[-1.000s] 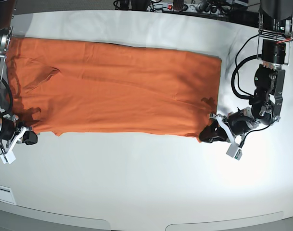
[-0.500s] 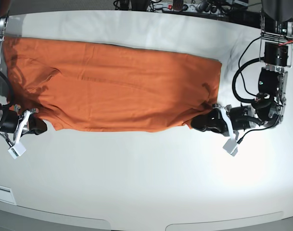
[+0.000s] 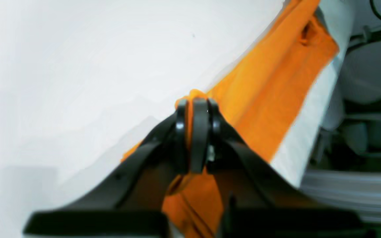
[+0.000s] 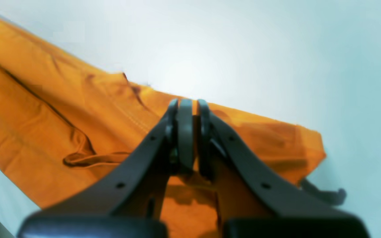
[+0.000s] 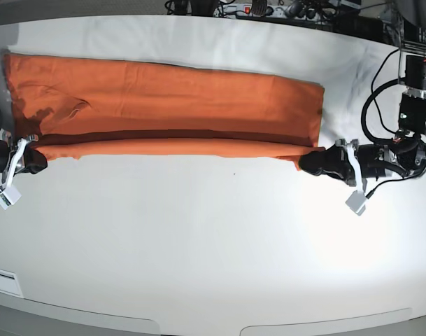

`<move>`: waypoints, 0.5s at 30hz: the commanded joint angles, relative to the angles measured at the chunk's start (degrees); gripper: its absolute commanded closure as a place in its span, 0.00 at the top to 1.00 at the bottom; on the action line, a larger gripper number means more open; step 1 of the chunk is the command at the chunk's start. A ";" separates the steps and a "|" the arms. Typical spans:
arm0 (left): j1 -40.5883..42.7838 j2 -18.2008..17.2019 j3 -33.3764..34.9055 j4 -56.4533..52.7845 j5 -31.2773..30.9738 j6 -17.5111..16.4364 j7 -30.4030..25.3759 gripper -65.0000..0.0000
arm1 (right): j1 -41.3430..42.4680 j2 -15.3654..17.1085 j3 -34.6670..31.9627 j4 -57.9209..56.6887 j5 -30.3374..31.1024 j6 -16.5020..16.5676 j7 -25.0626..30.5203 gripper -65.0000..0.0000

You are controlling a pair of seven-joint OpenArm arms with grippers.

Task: Fold the T-shirt properly
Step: 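Lift the hem with both grippers and fold it over toward the collar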

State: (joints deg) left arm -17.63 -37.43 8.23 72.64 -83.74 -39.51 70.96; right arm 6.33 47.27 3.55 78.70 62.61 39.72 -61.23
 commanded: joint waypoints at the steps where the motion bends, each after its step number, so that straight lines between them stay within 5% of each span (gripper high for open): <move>1: -1.27 -1.20 -0.50 1.07 -1.26 -0.49 1.75 0.00 | 0.98 1.68 1.03 0.74 0.92 0.28 -0.35 0.00; 6: -1.25 -1.16 -0.50 3.32 -1.26 -0.49 8.94 0.00 | 0.96 1.64 1.03 0.74 7.50 0.28 -7.56 0.00; 15: -1.09 -1.05 -0.50 3.54 -1.26 4.70 9.04 0.00 | 0.81 1.62 1.01 0.74 7.82 0.28 -13.44 0.00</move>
State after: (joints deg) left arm -17.61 -37.36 8.25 75.29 -83.64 -34.50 79.75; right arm 6.04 47.27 3.64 78.70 69.67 39.72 -74.87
